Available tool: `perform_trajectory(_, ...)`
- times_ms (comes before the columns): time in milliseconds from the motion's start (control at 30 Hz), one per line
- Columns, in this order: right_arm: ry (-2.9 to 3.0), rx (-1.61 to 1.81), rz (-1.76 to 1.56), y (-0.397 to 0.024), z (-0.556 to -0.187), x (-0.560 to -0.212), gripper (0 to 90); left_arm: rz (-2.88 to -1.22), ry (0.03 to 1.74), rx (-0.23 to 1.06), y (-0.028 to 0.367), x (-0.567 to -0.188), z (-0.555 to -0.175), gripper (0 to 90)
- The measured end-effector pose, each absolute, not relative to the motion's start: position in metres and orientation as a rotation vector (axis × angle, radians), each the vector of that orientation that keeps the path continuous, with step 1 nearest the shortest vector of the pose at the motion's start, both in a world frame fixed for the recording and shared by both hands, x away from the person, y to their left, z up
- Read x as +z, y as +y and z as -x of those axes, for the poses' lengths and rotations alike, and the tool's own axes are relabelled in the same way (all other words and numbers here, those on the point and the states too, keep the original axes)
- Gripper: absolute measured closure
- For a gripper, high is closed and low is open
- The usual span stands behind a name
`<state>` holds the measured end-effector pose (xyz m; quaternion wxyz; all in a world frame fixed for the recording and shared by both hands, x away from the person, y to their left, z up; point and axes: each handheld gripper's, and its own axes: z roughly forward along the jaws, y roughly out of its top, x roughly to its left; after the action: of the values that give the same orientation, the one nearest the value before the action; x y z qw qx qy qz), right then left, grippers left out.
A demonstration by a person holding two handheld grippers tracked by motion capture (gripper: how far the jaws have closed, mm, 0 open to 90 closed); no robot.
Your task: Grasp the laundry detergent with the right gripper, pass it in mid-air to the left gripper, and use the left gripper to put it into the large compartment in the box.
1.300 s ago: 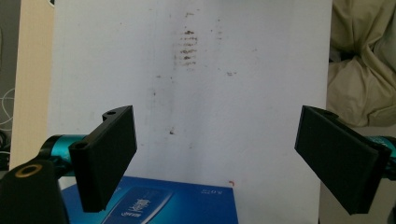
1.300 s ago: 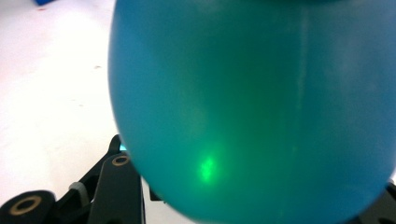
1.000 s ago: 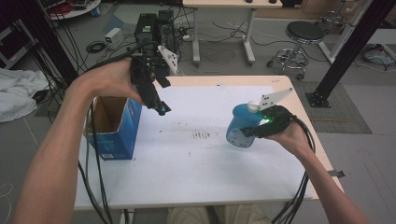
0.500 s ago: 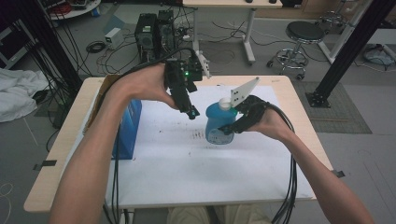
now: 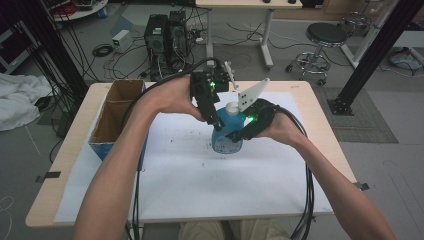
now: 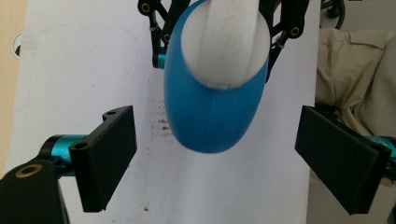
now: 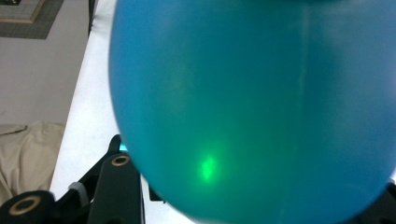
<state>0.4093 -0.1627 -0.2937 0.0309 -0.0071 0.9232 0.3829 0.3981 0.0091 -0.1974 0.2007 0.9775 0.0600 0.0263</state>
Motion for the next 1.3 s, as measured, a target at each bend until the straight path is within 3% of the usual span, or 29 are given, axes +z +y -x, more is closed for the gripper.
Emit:
perform_trajectory(467,2.84,1.209,0.001,-0.163,-0.413,-0.295,46.8,-2.708,0.188,0.061,-0.006,-0.216,-0.403,14.2)
perform_trajectory(1300,2.849,1.203,-0.02,-0.161,-0.414,-0.301,46.8,-2.704,0.184,0.063,-0.01,-0.224,-0.404,25.5)
